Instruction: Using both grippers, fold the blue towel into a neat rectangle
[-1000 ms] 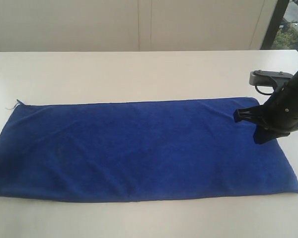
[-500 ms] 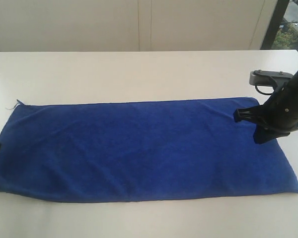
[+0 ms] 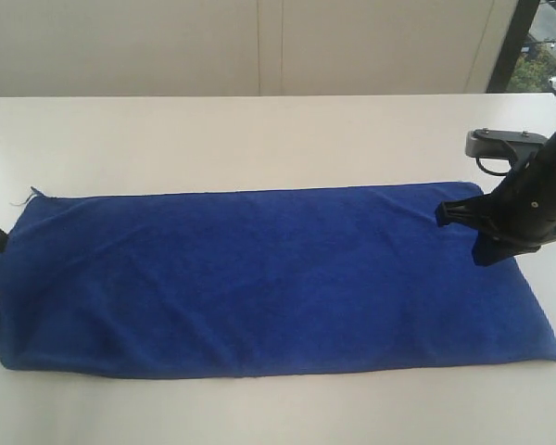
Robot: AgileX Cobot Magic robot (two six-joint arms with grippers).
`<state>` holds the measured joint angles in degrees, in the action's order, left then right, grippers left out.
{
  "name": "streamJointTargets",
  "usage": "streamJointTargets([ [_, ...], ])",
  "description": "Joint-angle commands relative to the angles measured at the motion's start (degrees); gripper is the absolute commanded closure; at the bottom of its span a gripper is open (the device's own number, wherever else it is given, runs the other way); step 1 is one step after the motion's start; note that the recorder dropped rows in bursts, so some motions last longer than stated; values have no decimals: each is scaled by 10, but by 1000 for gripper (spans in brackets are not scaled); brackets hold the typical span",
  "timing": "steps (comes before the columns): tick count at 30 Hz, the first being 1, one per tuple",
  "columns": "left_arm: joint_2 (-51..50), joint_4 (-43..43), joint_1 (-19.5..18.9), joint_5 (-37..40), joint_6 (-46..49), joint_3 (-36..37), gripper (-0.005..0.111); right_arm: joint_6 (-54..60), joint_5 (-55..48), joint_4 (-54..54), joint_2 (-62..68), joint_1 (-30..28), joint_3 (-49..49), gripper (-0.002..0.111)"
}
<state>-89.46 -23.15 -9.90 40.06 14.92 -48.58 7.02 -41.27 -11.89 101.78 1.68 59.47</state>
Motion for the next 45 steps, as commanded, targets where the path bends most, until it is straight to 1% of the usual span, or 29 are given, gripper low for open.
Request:
streamJointTargets([
  [1, 0, 51, 3, -11, -77, -2, 107, 8, 4, -2, -6, 1, -3, 108],
  [3, 0, 44, 3, -20, -90, -2, 107, 8, 5, -2, -6, 1, -3, 108],
  [7, 0, -42, 3, -24, -85, -2, 107, 8, 6, -2, -6, 1, -3, 108],
  [9, 0, -66, 3, -32, -75, -2, 107, 8, 6, -2, -6, 1, -3, 108],
  [16, 0, -156, 3, -98, -72, -2, 107, 8, 6, -2, -6, 1, -3, 108],
  [20, 0, -169, 3, -123, -72, -2, 107, 8, 6, -2, -6, 1, -3, 108],
  [27, -19, -160, 3, -126, -71, -2, 107, 8, 6, -2, -6, 1, -3, 108],
  [29, -30, -160, 3, -125, -71, -2, 102, 8, 6, -2, -6, 1, -3, 108],
  [34, -48, -158, 3, -122, -69, -2, 74, 8, 6, -2, -6, 1, -3, 108],
  [36, -50, -158, 3, -124, -60, -2, 66, 8, 6, -2, -6, 1, -3, 108],
  [39, -48, -158, 3, -124, -54, -2, 61, 8, 6, -2, -6, 1, -3, 108],
  [45, -46, -158, 3, -99, -19, -2, 61, 8, 5, -2, -5, 1, -3, 108],
])
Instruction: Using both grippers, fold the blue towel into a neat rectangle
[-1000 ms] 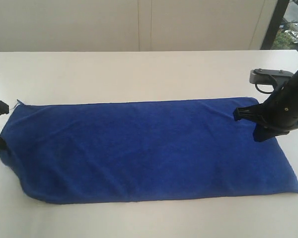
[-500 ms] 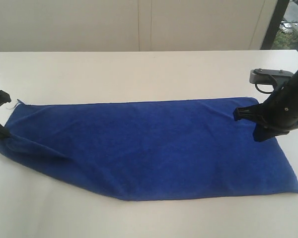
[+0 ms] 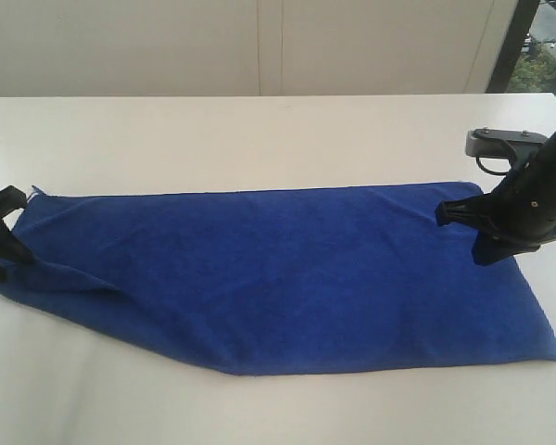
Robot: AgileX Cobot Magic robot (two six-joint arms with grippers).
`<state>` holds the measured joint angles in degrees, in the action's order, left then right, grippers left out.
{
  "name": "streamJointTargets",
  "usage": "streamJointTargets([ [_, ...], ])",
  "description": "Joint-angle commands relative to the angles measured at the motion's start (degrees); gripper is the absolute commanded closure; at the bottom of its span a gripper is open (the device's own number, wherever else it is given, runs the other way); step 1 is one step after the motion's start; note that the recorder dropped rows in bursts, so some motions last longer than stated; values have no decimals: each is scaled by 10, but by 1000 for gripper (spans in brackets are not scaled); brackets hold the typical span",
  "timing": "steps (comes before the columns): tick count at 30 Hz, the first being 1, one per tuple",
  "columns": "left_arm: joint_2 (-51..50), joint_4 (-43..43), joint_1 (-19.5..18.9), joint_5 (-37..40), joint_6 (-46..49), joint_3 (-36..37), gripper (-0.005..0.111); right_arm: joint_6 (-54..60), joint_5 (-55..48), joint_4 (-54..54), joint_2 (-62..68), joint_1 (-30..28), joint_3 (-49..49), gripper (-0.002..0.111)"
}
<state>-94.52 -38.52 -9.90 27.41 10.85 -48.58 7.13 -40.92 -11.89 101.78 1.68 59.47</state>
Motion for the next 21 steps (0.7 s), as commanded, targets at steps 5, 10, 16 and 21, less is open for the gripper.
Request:
streamJointTargets([
  [5, -7, -22, 3, 35, 78, -1, 61, 7, -1, -2, -5, 1, -3, 108],
  [10, -19, -51, 3, -3, 150, -1, 61, 7, -1, -2, -5, 1, -3, 108],
  [16, -38, -59, 3, -23, 189, -1, 61, 7, -1, -2, -5, 1, -3, 108],
  [21, -62, -132, 3, -14, 260, -1, 61, 7, -1, -2, -5, 1, -3, 108],
])
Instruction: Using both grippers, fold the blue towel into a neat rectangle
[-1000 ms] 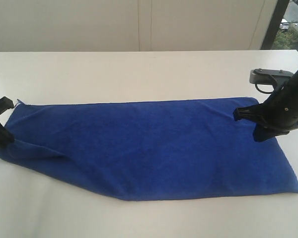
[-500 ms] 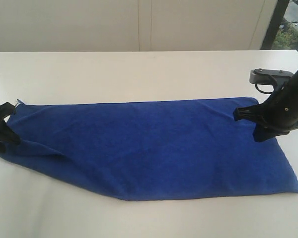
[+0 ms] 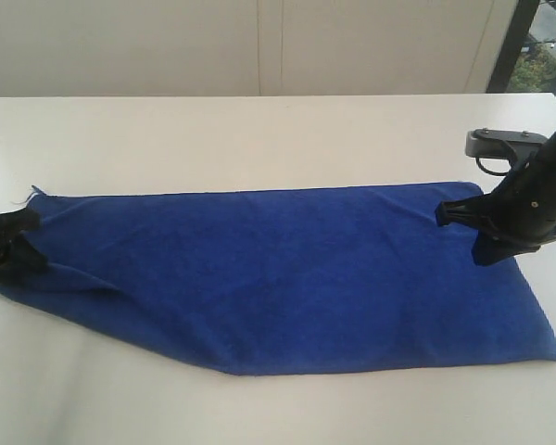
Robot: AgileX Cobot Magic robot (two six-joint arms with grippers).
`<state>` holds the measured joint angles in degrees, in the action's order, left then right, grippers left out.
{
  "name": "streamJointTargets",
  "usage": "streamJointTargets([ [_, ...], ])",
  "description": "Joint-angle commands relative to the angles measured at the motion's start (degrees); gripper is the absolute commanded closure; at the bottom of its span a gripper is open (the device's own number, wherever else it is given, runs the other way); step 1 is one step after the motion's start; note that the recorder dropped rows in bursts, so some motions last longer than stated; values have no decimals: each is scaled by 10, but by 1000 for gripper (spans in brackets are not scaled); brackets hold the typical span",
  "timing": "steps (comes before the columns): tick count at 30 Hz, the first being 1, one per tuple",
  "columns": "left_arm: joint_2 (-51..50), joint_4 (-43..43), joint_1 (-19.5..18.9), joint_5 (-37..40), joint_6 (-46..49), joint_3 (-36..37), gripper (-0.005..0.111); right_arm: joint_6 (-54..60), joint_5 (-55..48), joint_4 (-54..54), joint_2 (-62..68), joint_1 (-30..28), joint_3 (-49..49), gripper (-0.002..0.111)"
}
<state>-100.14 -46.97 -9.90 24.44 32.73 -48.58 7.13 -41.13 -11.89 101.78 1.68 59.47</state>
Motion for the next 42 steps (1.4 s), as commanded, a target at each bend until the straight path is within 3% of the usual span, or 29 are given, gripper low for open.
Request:
streamJointTargets([
  [1, -5, -51, 3, 17, 49, -1, 61, 7, 1, -2, -5, 1, -3, 108],
  [6, -5, -52, 3, 18, 56, -1, 63, 7, 5, -2, -5, 1, -3, 108],
  [11, -5, -47, 3, 23, 56, -1, 107, 7, 7, -2, -5, 1, -3, 108],
  [17, 10, -44, 3, 83, 46, -1, 107, 7, 6, -2, -5, 1, -3, 108],
  [19, 40, -14, 3, 121, 28, -1, 107, 7, 5, -2, -5, 1, -3, 108],
  [22, 88, 99, 3, 168, -49, -1, 107, 7, 5, -3, -5, 1, -3, 108],
  [33, 98, 283, 3, 206, -103, -1, 107, 6, 2, -4, -5, 1, -3, 108],
  [42, 98, 327, 3, 224, -100, -1, 107, 6, 0, -4, -5, 1, -3, 108],
])
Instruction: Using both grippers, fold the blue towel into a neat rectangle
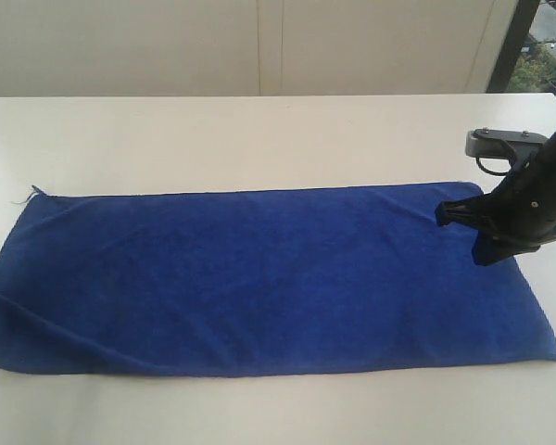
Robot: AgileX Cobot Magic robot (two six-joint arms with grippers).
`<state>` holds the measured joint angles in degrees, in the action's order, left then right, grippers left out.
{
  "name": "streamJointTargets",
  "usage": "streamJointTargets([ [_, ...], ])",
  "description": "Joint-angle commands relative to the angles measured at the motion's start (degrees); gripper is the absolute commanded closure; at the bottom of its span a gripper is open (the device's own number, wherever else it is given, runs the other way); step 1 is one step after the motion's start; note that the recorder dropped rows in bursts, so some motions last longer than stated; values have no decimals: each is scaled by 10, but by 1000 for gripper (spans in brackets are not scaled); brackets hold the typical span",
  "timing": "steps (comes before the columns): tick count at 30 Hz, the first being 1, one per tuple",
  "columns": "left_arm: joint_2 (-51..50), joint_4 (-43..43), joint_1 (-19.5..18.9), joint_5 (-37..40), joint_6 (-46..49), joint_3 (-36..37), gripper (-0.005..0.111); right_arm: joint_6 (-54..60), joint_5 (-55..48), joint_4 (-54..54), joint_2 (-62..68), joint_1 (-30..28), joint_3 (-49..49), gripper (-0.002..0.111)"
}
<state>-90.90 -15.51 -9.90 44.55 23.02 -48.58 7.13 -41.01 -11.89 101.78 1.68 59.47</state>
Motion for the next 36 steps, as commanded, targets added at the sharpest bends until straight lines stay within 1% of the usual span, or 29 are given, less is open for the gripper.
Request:
streamJointTargets([
  [1, 6, 15, 3, 22, -3, -1, 107, 6, -1, -4, -5, 1, -3, 108],
  [9, 6, 35, 3, 45, -3, -1, 107, 6, -1, -6, -5, 1, -3, 108],
  [18, 6, 88, 3, 52, -29, -1, 107, 6, -2, -6, -5, 1, -3, 108],
  [27, -5, 81, 3, 35, -29, -1, 107, 6, -1, -7, -5, 1, -3, 108],
  [28, -8, 77, 3, 32, -29, -1, 105, 6, -1, -7, -5, 1, -3, 108],
  [30, -14, 75, 3, 31, -29, -1, 97, 6, -1, -7, -5, 1, -3, 108],
  [33, -18, 75, 3, 29, -29, -1, 79, 6, -1, -7, -5, 1, -3, 108],
  [34, -18, 75, 3, 28, -29, -1, 71, 6, -1, -7, -5, 1, -3, 108],
  [36, -18, 75, 3, 24, -29, -1, 63, 6, -1, -7, -5, 1, -3, 108],
])
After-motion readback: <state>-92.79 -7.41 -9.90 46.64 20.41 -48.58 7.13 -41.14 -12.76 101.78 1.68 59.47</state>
